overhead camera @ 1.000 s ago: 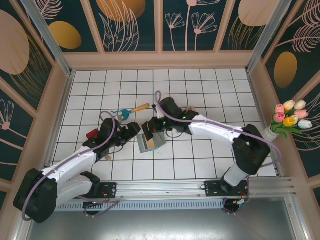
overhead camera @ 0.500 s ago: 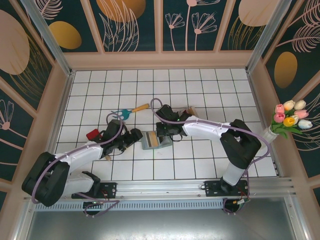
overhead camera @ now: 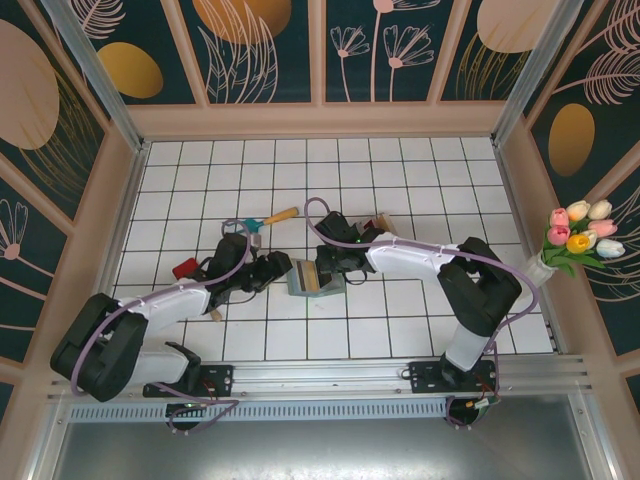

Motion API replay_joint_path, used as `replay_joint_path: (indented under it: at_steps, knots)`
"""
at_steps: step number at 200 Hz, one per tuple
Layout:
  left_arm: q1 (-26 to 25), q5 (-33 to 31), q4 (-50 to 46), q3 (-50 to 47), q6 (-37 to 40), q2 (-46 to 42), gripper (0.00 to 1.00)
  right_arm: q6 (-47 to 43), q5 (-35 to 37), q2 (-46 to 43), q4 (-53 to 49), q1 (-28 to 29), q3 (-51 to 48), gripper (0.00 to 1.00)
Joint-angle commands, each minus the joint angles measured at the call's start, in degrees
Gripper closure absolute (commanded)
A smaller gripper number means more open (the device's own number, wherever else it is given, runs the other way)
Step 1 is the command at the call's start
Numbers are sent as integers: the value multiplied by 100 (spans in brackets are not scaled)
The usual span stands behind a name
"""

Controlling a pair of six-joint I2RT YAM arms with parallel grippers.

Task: Put the credit cards into the card holder
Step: Flip over the card slot in the card holder.

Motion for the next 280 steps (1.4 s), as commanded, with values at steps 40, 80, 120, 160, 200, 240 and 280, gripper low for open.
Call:
replay_joint_path:
  at_steps: [40,80,120,160,200,240,280]
  knots:
    - [-58,393,642,195,-30,392,69,62,50,178,-198,-85,-165,100]
    - [-65,443,763,133,-19,333,94,92,3,-21,-143,-134,-86,100]
    - [-65,427,778,134,-22,333,99,198,267,-511,-181,-168,85,100]
    - [-65,373,777,119,-54,275,100,410,269,-1060,535,15,-69,100]
    - [-65,395,872,91,-157,266,100,850,1210,-870,620,728,185,100]
    - [-65,413,890,89,-178,252,100,1065,1449,-711,681,989,287,100]
    - [-65,408,922,72,-206,267,100,1058,1436,-481,618,1107,476,100]
